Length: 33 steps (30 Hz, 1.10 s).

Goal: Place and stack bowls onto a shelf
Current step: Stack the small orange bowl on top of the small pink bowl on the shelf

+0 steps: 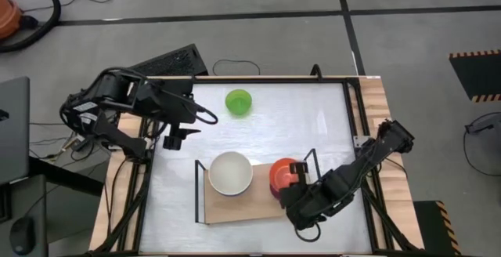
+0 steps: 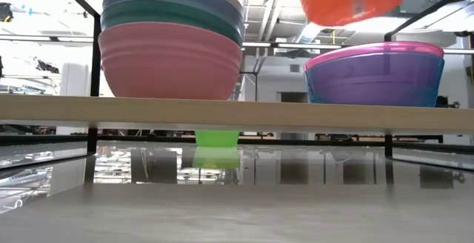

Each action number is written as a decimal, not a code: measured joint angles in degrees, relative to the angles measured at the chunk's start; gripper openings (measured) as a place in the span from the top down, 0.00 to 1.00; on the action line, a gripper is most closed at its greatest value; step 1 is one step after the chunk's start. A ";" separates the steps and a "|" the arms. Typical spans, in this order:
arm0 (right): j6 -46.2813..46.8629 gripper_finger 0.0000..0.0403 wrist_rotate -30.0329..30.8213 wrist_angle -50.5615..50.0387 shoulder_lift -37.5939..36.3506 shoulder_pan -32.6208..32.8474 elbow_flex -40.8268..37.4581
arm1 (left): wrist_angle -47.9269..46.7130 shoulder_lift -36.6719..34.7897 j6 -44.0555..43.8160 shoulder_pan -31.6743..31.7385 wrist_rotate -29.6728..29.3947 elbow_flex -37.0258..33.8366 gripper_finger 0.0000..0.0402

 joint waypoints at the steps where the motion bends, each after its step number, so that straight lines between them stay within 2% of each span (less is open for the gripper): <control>1: 0.11 0.95 0.17 1.73 -0.04 0.02 -1.60 | 0.53 -0.14 0.04 -0.17 0.10 0.00 0.38; 7: 0.39 0.95 -1.33 7.48 -0.02 -1.02 -9.56 | 1.68 -0.60 1.43 -0.94 0.08 -0.04 0.38; 13: 3.43 0.95 -2.22 8.79 -0.53 -0.81 -12.93 | 1.68 -0.55 2.07 -0.92 0.06 -0.04 0.38; 18: 3.37 0.95 -2.34 12.90 -0.74 -0.15 -13.08 | 1.81 -0.55 2.42 -0.92 0.04 -0.04 0.38; 29: 3.28 0.95 -1.28 14.17 -0.79 0.09 -13.08 | 2.40 -0.55 2.42 -0.92 0.35 -0.04 0.38; 33: 3.63 0.87 -1.18 13.79 -0.79 -0.26 -13.08 | 2.36 -0.55 2.42 -0.92 0.37 -0.04 0.38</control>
